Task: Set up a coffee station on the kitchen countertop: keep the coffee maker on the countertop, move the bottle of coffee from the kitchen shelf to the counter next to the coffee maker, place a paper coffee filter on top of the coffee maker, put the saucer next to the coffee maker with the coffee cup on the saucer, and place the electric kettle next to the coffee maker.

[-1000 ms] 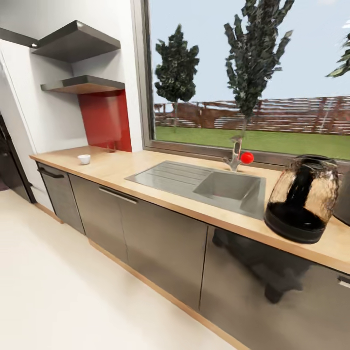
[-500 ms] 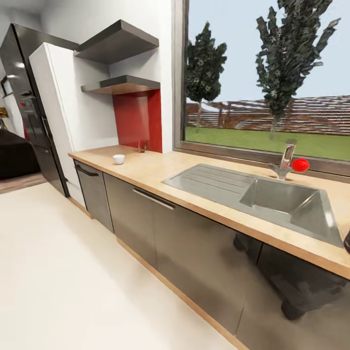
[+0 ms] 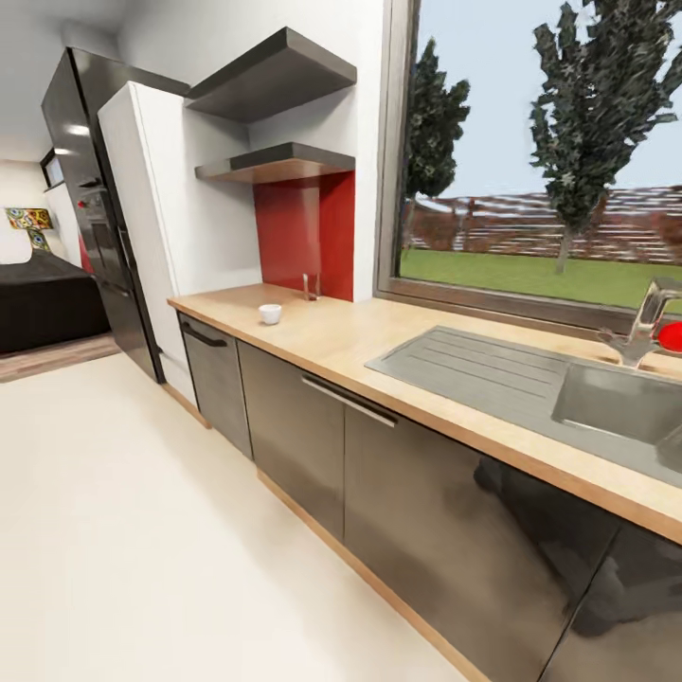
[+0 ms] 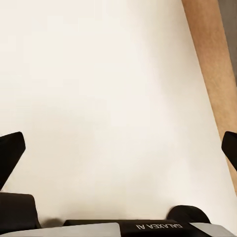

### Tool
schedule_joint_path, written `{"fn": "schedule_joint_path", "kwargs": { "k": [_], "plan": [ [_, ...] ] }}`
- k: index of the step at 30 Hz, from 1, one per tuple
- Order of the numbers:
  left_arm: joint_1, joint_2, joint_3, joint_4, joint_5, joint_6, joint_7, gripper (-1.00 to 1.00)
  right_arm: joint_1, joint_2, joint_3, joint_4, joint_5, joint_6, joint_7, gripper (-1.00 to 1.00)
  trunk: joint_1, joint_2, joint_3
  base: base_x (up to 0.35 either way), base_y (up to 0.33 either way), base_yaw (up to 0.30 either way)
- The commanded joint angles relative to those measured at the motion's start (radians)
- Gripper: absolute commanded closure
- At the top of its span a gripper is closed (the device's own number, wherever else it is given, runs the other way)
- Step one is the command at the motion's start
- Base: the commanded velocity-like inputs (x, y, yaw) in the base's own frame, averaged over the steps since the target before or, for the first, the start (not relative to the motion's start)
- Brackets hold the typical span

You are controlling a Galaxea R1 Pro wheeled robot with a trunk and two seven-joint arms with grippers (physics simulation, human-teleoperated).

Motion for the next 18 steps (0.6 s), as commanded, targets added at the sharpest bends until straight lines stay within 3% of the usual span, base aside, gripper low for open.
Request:
{"fn": "schedule_joint_path", "kwargs": {
  "k": [1,7,18],
  "plan": [
    [0.000,0.000,-0.008,0.000,0.010,0.003,-0.003,-1.00,-0.001,0.001,-0.008,0.000,0.035,-0.007,0.005,-1.00,0.000,0.000,-0.001,0.246,0.232,0.004],
    [0.000,0.000,-0.008,0.000,0.010,0.003,-0.003,-1.00,-0.001,0.001,-0.008,0.000,0.056,-0.007,0.005,-1.00,0.000,0.000,-0.001,0.248,0.231,0.053],
    [0.000,0.000,-0.008,0.000,0.010,0.003,-0.003,-1.00,-0.001,0.001,-0.008,0.000,0.059,-0.006,0.004,-1.00,0.000,0.000,-0.001,0.249,0.230,0.246]
  ]
}}
